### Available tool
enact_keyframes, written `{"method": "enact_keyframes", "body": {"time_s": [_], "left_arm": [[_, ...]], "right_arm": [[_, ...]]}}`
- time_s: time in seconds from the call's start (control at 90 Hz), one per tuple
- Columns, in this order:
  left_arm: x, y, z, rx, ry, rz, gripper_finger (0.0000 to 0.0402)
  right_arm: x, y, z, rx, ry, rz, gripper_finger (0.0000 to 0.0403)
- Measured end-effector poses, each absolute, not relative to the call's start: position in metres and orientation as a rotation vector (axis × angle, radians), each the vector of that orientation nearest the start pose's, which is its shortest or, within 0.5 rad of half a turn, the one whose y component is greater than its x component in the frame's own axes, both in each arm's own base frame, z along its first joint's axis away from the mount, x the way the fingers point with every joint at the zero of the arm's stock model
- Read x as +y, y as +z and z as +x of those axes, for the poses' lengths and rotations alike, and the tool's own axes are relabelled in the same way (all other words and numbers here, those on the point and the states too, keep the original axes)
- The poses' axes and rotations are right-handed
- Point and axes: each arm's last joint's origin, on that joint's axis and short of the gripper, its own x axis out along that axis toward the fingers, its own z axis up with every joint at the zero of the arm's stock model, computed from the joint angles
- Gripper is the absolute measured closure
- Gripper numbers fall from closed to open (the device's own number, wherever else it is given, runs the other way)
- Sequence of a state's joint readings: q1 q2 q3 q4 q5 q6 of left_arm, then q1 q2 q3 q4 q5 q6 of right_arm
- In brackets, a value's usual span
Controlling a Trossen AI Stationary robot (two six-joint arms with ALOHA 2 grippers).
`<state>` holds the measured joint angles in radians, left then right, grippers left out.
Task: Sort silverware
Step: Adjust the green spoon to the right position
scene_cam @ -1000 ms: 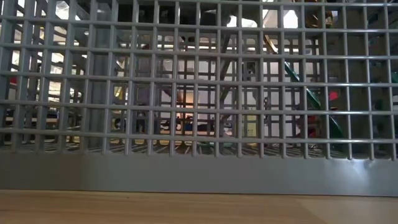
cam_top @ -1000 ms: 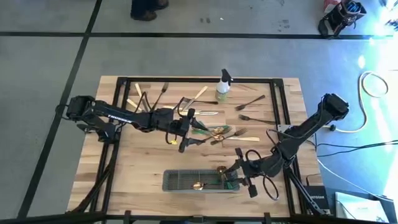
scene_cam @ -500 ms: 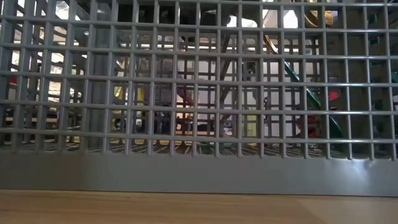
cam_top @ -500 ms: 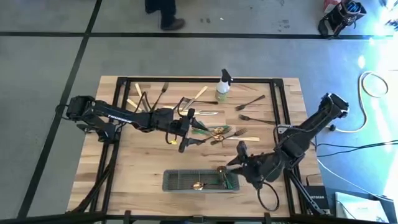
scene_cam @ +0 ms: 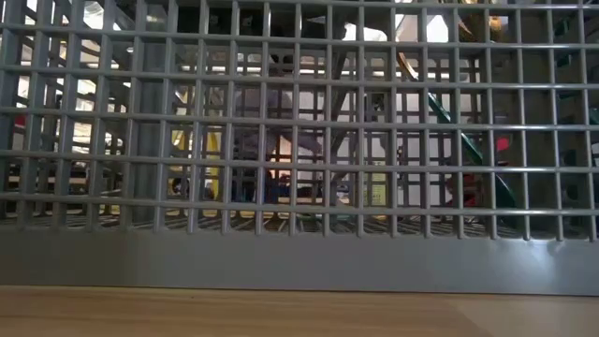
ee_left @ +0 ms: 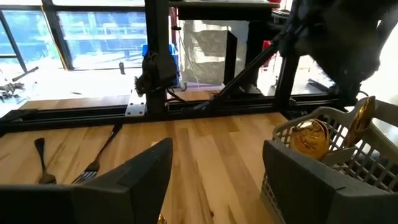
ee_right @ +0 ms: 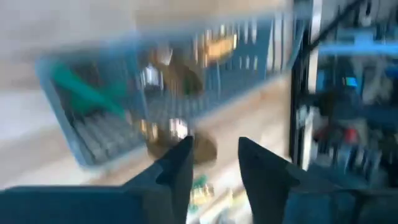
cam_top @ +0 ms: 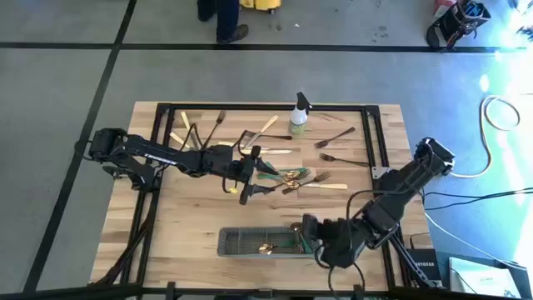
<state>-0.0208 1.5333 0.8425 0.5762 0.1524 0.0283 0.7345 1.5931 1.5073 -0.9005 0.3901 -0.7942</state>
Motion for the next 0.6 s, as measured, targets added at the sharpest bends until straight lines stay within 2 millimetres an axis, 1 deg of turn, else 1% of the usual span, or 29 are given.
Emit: {"method": "enact_keyframes", "body": {"time_s": [0.056,0.133,0.2,0.267,0.422,0.6], "left_arm": [[-0.011,0.246,0.333,0.112,-0.174,0.019,0.0167],[-0.011,0.246,0.333,0.112,-0.174,0.019,0.0166],[-0.011,0.246,0.333,0.112,-0.174,0.019,0.0166],[-0.011,0.246,0.333,0.112,-0.174,0.019,0.0167],[-0.011,0.246,0.333,0.116,-0.175,0.018,0.0167],[-0.011,0.245,0.333,0.121,-0.175,0.024,0.0166]], "right_arm": [[0.213,0.333,0.251,0.686,0.687,-1.241,0.0317],[0.214,0.340,0.252,0.664,0.689,-1.223,0.0326],[0.215,0.339,0.253,0.667,0.705,-1.220,0.0328],[0.215,0.333,0.254,0.688,0.724,-1.220,0.0328],[0.217,0.322,0.262,0.729,0.733,-1.227,0.0313],[0.219,0.322,0.267,0.687,0.741,-1.233,0.0285]]}}
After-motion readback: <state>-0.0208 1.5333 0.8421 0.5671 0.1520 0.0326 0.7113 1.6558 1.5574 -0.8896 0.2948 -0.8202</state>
